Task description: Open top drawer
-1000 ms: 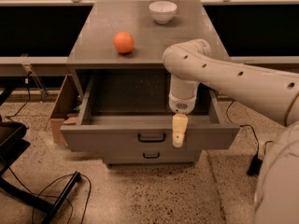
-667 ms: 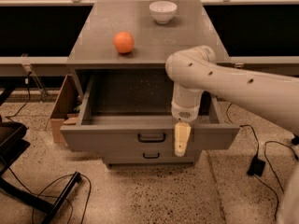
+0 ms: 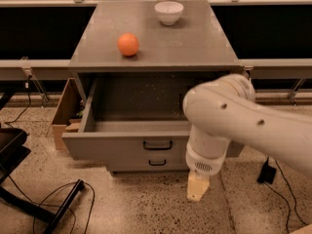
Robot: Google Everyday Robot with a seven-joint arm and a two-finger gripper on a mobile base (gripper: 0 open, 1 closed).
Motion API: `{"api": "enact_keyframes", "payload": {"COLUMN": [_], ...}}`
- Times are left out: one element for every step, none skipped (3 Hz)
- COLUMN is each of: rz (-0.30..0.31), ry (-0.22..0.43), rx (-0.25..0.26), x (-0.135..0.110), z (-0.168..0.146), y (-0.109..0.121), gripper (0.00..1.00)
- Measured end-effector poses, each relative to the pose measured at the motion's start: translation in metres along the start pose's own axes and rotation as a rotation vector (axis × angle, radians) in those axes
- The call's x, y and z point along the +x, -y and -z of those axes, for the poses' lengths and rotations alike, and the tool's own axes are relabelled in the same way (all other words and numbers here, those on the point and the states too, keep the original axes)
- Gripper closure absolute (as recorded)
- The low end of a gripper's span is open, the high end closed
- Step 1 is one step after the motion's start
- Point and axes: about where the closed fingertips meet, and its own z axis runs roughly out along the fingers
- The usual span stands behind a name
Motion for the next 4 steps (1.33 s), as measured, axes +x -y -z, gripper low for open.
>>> {"api": "enact_keyframes", "payload": {"rz": [-0.04, -0.045, 0.026, 0.146], "ry": [-0.031, -0.05, -0.043, -0.045], "rx": [-0.055, -0.068, 0.036, 0.208], "x": [0.029, 0.037, 0.02, -0.011], "z": [-0.017, -0.023, 0.005, 0.062], "y": [-0.066, -0.075, -0.045, 0.01], "gripper": [0.69, 0.66, 0.43, 0.12]}}
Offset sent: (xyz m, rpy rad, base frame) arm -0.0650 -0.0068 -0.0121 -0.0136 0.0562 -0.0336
